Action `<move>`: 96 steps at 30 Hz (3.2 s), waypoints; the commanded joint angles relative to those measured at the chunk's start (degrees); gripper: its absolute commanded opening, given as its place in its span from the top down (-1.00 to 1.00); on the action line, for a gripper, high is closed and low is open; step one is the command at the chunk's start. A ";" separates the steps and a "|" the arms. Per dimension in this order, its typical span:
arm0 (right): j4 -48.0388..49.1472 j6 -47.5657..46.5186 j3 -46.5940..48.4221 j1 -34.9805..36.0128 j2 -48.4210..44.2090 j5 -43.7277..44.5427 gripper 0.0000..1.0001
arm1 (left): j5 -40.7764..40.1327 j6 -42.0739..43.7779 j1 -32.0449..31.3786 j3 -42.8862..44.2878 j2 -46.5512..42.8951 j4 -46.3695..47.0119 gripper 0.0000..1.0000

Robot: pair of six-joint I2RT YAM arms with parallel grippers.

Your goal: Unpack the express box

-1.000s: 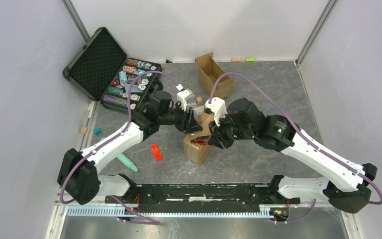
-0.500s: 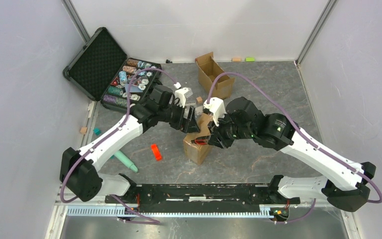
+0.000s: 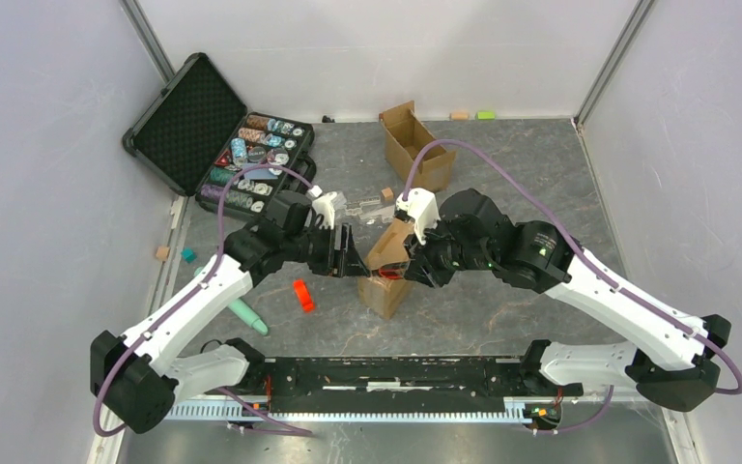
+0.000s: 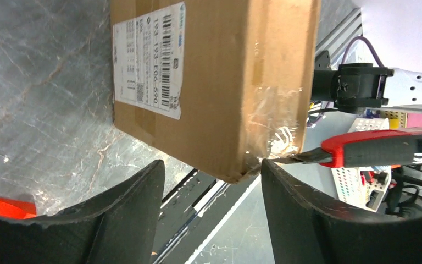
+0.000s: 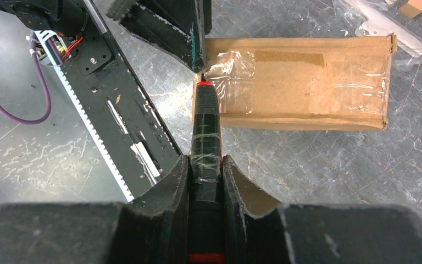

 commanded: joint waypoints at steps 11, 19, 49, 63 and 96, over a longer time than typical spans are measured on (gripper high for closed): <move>-2.77 -0.34 0.49 -0.09 -0.42 0.79 1.00 | -3.96 -2.31 0.12 0.00 3.29 3.06 0.36; -6.75 -0.77 1.45 -0.08 -0.45 -1.39 1.00 | -4.94 -1.58 0.12 0.54 3.90 2.71 0.69; -15.87 0.92 7.71 -0.13 -2.66 -0.08 1.00 | -4.34 0.31 0.08 2.21 3.47 2.13 0.95; -12.00 -0.59 10.18 -0.08 -1.31 -4.23 1.00 | 0.00 13.94 0.12 13.90 -4.71 -1.58 -0.17; 8.54 4.97 3.83 -0.33 -8.05 -2.84 -0.49 | 30.48 9.68 -13.67 3.99 3.96 36.76 0.94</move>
